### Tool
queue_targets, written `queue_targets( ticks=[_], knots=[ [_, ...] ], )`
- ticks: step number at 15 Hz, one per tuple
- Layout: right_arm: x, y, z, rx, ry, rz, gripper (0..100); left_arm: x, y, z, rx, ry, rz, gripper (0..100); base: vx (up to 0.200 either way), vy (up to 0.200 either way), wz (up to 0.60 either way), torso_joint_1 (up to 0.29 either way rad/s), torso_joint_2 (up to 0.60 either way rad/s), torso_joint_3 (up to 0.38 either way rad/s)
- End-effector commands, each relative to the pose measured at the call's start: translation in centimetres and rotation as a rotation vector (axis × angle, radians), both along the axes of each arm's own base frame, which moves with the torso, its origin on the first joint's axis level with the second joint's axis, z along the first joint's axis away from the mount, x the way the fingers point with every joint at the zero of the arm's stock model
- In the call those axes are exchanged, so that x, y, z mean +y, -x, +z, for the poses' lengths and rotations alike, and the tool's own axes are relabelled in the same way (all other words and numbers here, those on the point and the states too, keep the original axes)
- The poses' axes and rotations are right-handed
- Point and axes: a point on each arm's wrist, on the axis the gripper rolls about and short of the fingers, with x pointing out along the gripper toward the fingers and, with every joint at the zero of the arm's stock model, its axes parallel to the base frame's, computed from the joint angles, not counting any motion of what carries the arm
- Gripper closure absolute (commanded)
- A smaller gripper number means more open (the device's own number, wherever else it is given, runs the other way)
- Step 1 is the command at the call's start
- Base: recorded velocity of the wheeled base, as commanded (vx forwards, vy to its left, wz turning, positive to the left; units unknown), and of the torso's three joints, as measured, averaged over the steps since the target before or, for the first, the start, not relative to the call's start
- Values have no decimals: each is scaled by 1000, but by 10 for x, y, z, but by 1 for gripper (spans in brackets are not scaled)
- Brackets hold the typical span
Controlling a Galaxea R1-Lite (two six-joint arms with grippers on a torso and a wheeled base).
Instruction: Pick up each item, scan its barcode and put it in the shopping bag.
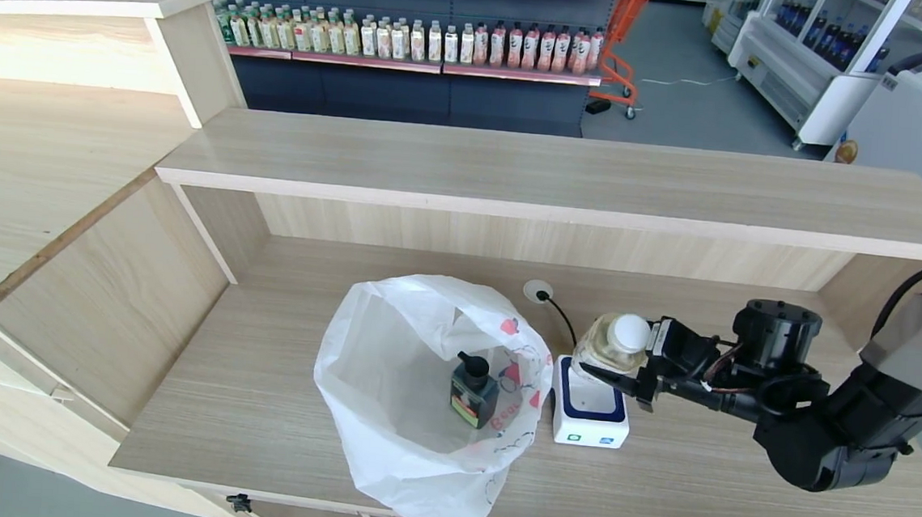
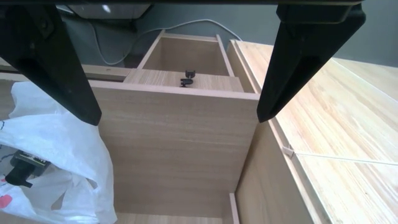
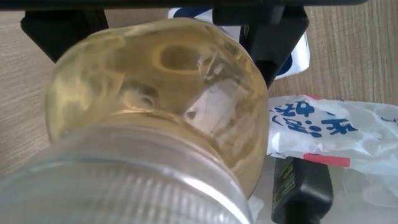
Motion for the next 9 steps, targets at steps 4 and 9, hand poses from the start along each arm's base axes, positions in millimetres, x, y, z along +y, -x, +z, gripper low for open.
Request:
queue_targets(
  ticks=[4, 9],
  knots=[
    [-9, 59, 83, 175, -318, -89, 100, 0, 0, 0, 0, 0, 1, 0, 0, 0, 0, 0, 0, 0],
    [-12, 94, 87, 405, -481, -198, 100, 0, 0, 0, 0, 0, -1, 0, 0, 0, 0, 0, 0, 0]
  ],
)
